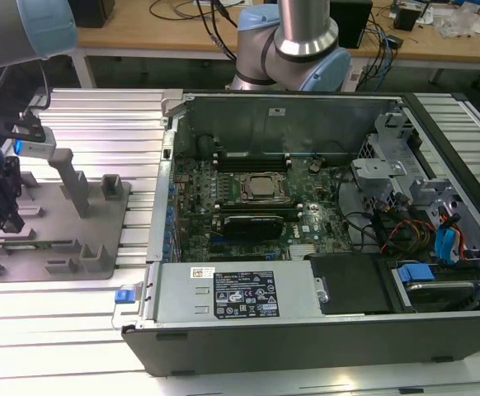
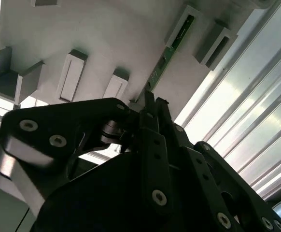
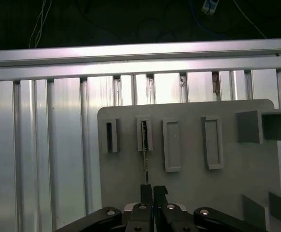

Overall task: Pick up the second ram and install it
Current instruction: 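Pick up the second ram and move it above second insertion slot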

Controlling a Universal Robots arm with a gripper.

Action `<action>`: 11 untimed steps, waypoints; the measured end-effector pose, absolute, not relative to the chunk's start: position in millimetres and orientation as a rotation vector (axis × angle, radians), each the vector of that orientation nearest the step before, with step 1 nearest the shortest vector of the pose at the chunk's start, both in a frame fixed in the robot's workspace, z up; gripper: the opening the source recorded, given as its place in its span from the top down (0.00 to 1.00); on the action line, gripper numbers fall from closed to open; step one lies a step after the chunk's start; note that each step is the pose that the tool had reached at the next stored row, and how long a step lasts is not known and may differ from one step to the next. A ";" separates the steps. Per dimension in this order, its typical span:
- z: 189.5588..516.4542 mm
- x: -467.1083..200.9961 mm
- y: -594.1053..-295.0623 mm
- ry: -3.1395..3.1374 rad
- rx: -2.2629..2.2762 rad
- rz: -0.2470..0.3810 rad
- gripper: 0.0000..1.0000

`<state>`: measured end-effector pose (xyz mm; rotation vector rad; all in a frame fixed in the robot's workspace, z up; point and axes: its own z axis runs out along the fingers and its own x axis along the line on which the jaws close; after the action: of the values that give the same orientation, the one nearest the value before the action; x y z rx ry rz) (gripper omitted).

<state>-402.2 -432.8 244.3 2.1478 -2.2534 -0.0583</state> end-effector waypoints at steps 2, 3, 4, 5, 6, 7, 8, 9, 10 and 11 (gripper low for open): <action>244.2 -402.2 -432.8 -2.253 2.148 -0.058 0.66; 244.3 -402.2 -432.8 -2.253 2.148 -0.058 0.66; 243.3 -402.2 -432.8 -2.248 2.154 -0.058 0.60; 242.3 -402.1 -432.8 -2.234 2.168 -0.058 0.60; 241.4 -402.2 -432.9 -2.224 2.178 -0.057 0.60; 237.8 -402.7 -432.8 -2.203 2.199 -0.057 0.60; 235.0 -403.8 -432.8 -2.189 2.211 -0.056 0.60; 233.3 -404.2 -432.8 -2.183 2.218 -0.056 0.60; 231.8 -404.5 -432.8 -2.177 2.223 -0.056 0.60; 227.8 -404.9 -432.8 -2.165 2.235 -0.056 0.60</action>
<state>-404.9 -432.8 227.8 2.2350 -2.1645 -0.0560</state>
